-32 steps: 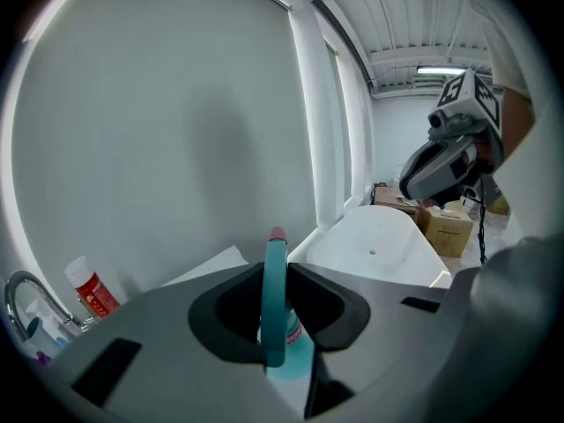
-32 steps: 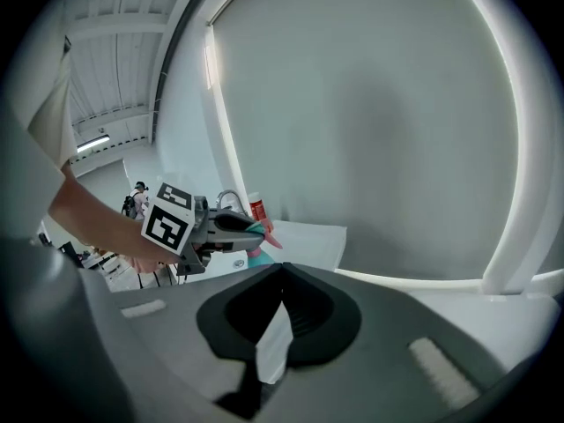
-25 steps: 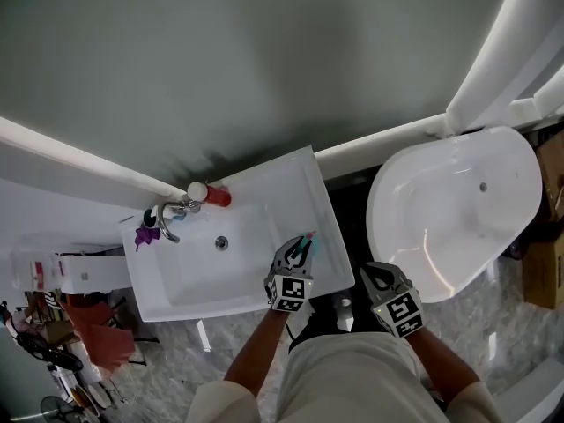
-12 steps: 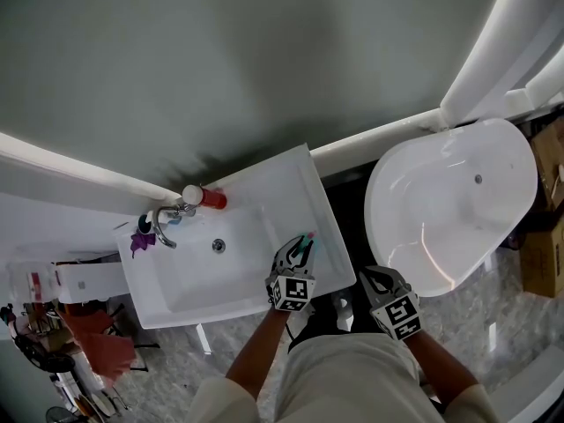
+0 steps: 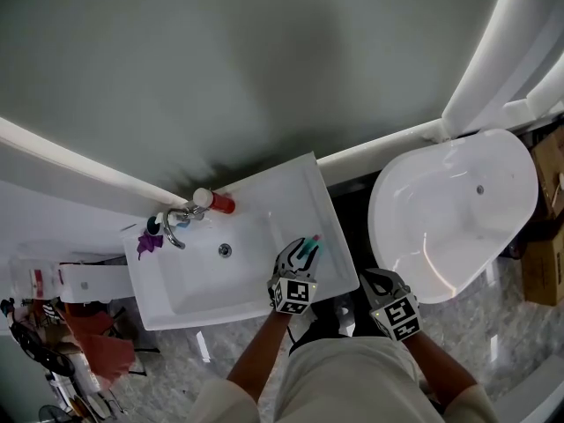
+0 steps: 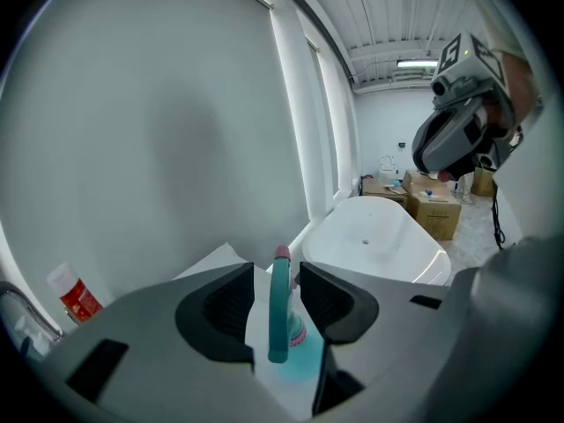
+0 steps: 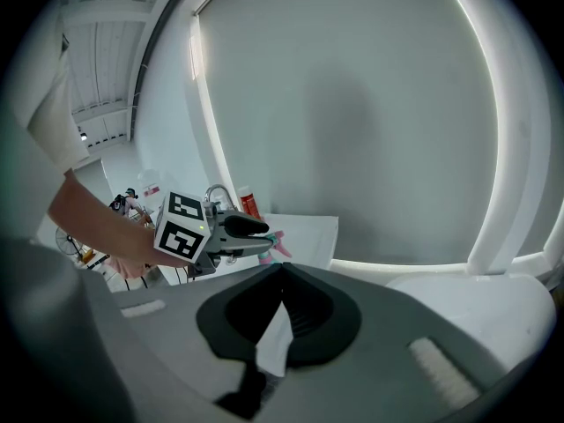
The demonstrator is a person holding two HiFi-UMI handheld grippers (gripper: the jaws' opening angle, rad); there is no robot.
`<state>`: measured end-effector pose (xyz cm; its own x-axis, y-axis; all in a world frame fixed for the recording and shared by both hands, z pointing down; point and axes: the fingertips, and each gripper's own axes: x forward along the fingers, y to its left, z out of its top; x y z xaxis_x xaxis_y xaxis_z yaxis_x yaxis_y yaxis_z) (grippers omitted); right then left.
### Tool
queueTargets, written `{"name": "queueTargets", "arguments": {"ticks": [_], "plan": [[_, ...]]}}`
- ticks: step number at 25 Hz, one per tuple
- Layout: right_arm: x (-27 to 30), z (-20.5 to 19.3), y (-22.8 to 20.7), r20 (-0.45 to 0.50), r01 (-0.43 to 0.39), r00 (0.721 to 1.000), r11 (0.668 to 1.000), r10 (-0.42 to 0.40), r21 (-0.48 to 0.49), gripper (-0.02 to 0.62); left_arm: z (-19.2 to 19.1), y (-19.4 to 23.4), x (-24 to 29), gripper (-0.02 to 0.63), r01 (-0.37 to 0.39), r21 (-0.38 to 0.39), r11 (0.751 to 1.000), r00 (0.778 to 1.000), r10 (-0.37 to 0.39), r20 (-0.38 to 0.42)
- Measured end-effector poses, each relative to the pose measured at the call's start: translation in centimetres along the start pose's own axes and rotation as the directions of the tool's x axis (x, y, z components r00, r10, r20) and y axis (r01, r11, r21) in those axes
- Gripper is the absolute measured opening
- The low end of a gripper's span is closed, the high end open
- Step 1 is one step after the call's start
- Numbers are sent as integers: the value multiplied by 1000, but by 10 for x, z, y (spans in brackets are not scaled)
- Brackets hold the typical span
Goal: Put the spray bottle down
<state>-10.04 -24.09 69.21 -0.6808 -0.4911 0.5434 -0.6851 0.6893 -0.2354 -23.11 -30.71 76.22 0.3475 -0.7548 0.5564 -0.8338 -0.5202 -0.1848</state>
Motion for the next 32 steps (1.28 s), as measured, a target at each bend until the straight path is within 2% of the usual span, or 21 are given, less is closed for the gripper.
{"name": "queueTargets", "arguments": {"ticks": [7, 14, 20, 25, 29, 32], "plan": [[-5, 25, -3, 47, 9, 999, 999, -7, -37, 9, 37, 8, -37, 167, -35, 23, 999, 998, 33, 60], [-12, 69, -16, 125, 30, 992, 997, -22, -68, 9, 79, 36, -98, 139, -153, 35, 988, 983, 148, 111], [-23, 108, -16, 186, 28, 983, 994, -7, -109, 9, 116, 59, -156, 89, -239, -40, 970, 954, 242, 176], [-32, 140, -12, 232, 24, 973, 991, 8, -135, 11, 131, 75, -197, 66, -290, -114, 950, 931, 308, 197], [-41, 158, -5, 253, 7, 967, 987, 34, -159, 9, 138, 83, -226, 54, -299, -206, 932, 918, 340, 205], [-45, 168, 2, 269, -9, 962, 984, 57, -175, 9, 139, 88, -241, 38, -309, -244, 919, 910, 360, 207]]}}
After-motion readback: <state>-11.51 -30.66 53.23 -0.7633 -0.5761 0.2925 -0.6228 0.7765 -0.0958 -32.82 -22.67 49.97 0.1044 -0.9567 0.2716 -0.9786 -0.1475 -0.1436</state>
